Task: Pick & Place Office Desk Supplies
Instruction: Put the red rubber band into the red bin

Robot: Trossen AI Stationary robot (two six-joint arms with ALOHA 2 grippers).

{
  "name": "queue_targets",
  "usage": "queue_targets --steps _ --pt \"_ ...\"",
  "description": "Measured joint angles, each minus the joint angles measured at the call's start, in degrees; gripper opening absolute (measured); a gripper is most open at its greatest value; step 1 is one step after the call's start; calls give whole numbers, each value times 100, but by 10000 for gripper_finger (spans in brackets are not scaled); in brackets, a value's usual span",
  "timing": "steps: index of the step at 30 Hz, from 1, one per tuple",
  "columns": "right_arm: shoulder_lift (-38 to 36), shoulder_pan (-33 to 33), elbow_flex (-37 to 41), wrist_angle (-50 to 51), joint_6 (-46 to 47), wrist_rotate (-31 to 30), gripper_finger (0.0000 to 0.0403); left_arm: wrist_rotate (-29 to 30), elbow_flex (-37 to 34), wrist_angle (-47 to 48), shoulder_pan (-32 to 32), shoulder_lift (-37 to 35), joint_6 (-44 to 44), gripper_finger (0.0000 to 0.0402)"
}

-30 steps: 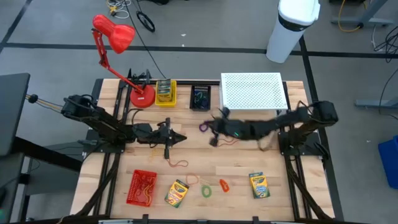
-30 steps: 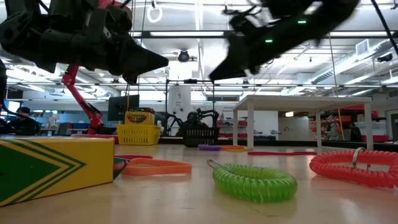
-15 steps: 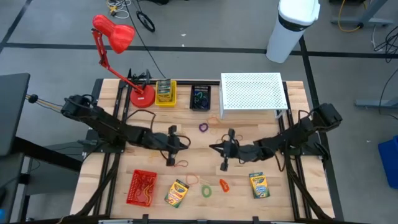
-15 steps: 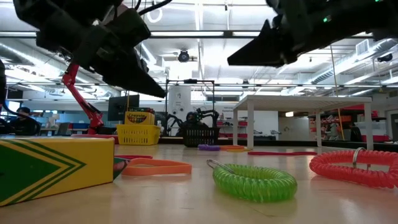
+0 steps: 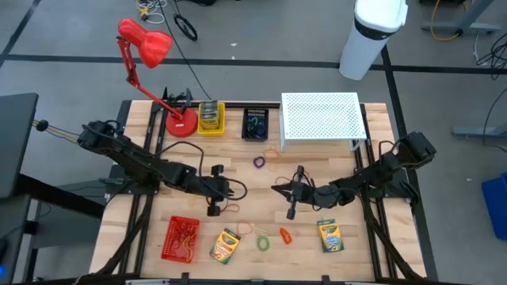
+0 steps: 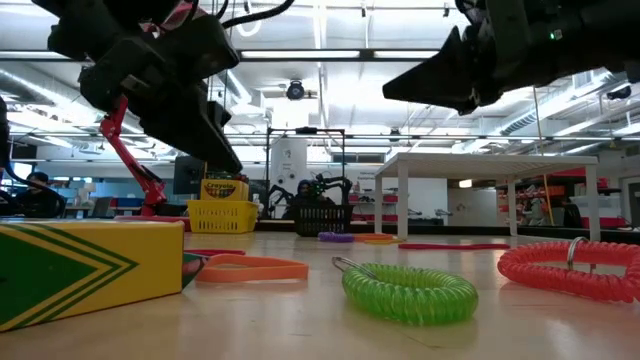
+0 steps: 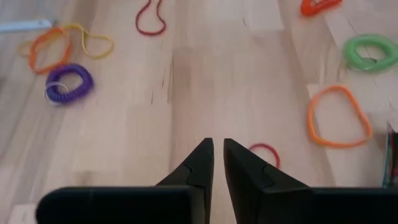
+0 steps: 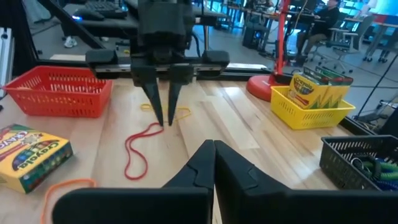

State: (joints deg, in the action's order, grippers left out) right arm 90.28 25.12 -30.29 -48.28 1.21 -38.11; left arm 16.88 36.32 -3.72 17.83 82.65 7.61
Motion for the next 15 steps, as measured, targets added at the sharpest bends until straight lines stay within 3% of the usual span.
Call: queue_targets --steps 7,15 --pt "0 0 53 -12 -15 0 13 166 517 1125 304 0 78 36" --pt "0 0 53 -10 -149 0 18 170 998 2413 697 0 945 97"
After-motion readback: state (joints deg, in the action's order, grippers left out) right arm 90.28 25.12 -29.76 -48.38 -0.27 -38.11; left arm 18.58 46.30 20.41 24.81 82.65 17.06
